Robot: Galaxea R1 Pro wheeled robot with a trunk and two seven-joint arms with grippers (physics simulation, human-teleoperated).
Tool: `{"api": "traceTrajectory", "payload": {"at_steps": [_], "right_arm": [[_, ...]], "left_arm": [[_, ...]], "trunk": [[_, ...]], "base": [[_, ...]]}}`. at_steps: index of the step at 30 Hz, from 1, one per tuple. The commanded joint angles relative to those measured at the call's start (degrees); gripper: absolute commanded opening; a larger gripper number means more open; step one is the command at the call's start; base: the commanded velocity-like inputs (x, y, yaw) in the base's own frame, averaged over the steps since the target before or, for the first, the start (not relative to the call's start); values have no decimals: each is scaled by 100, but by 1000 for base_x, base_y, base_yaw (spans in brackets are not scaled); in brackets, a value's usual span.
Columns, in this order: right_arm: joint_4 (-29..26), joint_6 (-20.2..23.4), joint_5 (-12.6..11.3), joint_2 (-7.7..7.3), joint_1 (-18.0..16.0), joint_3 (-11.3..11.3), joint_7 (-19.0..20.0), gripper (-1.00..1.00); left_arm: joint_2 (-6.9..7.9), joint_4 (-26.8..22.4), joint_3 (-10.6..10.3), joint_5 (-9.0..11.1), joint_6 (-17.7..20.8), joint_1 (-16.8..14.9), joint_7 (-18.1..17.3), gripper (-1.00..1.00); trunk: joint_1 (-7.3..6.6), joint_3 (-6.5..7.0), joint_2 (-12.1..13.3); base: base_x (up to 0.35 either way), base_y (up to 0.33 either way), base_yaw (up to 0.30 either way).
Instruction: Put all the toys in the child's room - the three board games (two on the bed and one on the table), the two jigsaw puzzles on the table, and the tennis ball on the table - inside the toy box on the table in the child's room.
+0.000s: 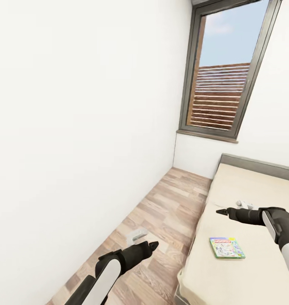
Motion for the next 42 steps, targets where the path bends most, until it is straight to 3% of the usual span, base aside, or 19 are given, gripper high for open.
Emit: {"api": "traceTrajectory", "payload": {"at_steps": [1, 8, 21, 22, 24, 26, 27, 30, 42], "right_arm": [[2, 38, 44, -2, -8, -27, 50, 100], [30, 70, 44, -81, -8, -35, 75, 100], [28, -23, 99, -97, 91, -30, 110, 100], [31, -266, 106, -96, 159, -29, 119, 100], [31, -486, 117, -98, 205, -28, 142, 100], [29, -523, 120, -97, 217, -22, 184, 100], [9, -257, 123, -96, 229, -18, 254, 100], [-38, 5, 130, -65, 235, -8, 278, 100], [-53, 71, 151, -75, 235, -16, 287, 100]], "left_arm": [[8, -9, 1, 59, 5, -3, 58, 100], [154, 108, 66, 95, -3, 19, 49, 100], [192, 183, 90, 120, -4, 24, 49, 100], [192, 131, 158, 146, 7, 23, 52, 100], [198, 102, 548, 265, 42, 55, 66, 100], [204, 114, 736, 295, 41, 134, 66, 100], [297, 126, 973, 325, 12, 366, 56, 100], [366, 131, 1065, 339, 1, 462, 50, 100], [380, 130, 1115, 389, -2, 477, 43, 100]], "trunk": [[7, -14, -13], [7, -14, -13], [7, -14, -13], [7, -14, -13], [7, -14, -13], [7, -14, -13], [7, -14, -13], [7, -14, -13], [7, -8, -13]], "base": [[341, -35, -295], [301, -46, -295], [39, -64, -181], [1, -45, -11], [1, -24, -6], [0, -13, -3], [22, -4, -1], [77, -127, 13], [75, -261, 183]]}}
